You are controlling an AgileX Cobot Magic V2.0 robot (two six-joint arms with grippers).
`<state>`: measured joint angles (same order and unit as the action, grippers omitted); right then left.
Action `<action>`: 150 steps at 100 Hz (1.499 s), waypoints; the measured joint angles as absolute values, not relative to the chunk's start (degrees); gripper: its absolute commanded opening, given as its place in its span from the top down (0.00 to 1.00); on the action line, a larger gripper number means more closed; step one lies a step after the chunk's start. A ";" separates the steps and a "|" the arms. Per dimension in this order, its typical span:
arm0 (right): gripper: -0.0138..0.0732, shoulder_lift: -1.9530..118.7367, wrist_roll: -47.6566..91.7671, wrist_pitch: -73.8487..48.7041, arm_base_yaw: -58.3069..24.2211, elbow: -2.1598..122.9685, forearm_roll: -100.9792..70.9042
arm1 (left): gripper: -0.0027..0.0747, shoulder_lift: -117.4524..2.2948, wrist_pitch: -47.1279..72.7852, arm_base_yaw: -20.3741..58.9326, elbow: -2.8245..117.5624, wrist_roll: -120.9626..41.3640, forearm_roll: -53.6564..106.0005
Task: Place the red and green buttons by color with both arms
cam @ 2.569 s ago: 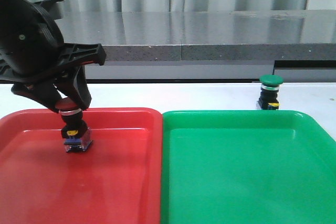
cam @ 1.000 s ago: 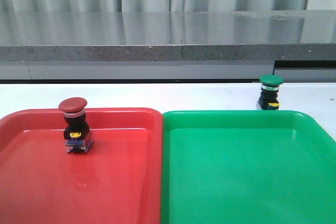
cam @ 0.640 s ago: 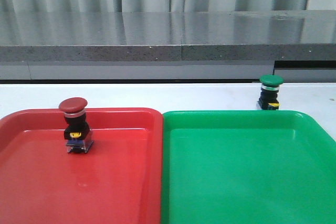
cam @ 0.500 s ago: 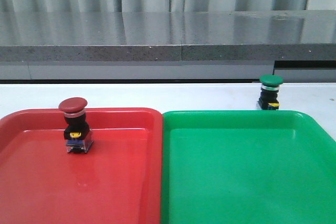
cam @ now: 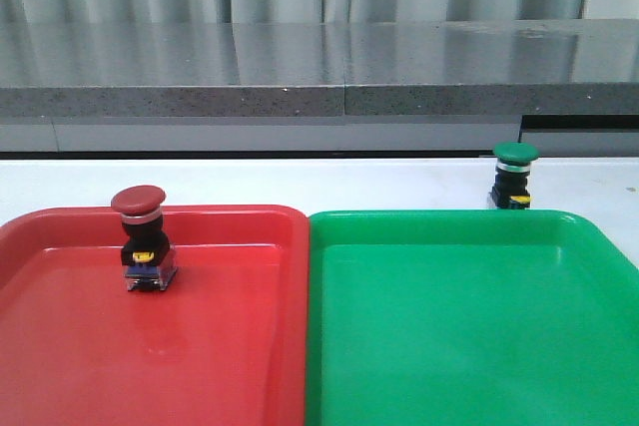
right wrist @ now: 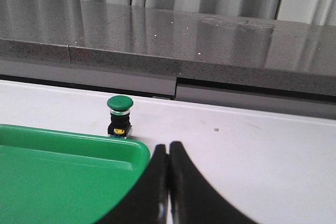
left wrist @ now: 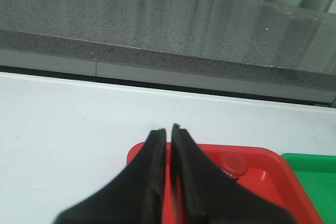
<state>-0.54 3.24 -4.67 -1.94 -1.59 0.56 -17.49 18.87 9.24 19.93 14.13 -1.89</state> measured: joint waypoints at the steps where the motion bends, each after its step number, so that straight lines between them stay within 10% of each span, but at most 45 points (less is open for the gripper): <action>1: 0.96 -0.54 3.24 -4.67 -1.94 -1.59 0.56 | 0.99 -17.49 18.87 9.24 19.93 14.13 -1.89; 150: 0.96 -0.54 3.24 -4.67 -1.94 -1.59 0.56 | 0.99 -4.14 2.87 4.68 0.20 1.06 1.43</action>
